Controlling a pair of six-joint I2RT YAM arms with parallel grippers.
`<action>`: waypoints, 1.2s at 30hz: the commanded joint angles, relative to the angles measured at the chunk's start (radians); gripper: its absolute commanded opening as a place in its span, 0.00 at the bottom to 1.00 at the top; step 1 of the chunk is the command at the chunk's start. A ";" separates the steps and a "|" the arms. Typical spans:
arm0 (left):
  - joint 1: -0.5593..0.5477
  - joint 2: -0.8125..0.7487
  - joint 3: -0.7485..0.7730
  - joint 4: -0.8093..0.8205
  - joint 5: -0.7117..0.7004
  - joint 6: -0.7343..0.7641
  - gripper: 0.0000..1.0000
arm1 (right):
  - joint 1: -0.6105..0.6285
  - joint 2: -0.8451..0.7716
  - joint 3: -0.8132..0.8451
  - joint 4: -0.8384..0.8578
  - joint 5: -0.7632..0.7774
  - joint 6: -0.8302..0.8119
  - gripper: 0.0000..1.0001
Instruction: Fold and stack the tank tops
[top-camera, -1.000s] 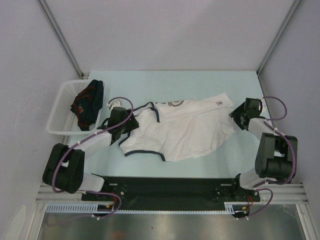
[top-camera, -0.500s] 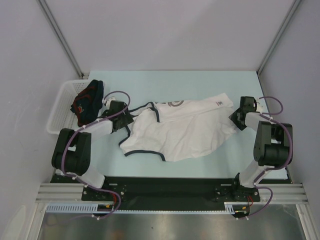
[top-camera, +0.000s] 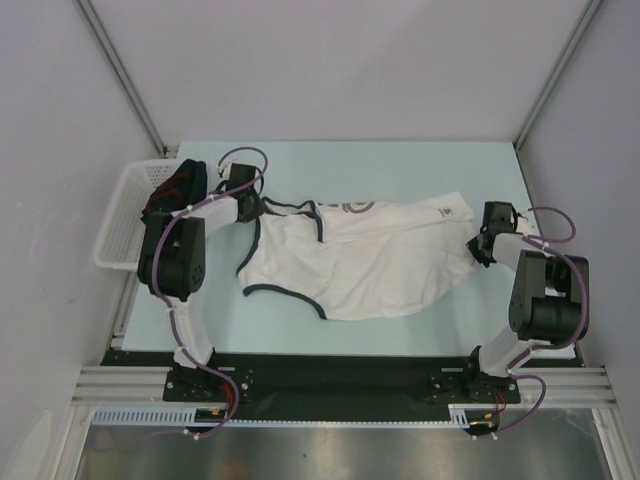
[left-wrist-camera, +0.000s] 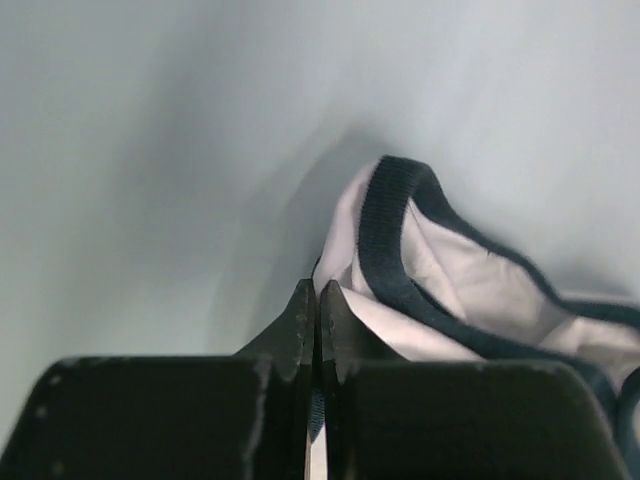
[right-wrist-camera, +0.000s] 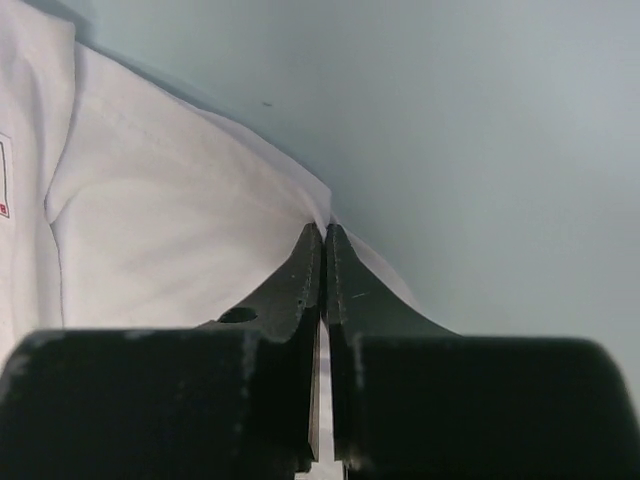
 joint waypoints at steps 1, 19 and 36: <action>0.042 0.097 0.197 -0.067 0.028 0.008 0.00 | -0.022 -0.069 -0.041 -0.106 0.127 0.086 0.00; 0.112 0.000 0.210 0.015 0.191 0.066 0.83 | -0.039 -0.404 -0.169 -0.159 0.093 -0.008 0.59; -0.181 -0.508 -0.146 -0.020 0.075 0.146 0.85 | 0.243 -0.284 -0.007 -0.142 0.024 -0.271 0.40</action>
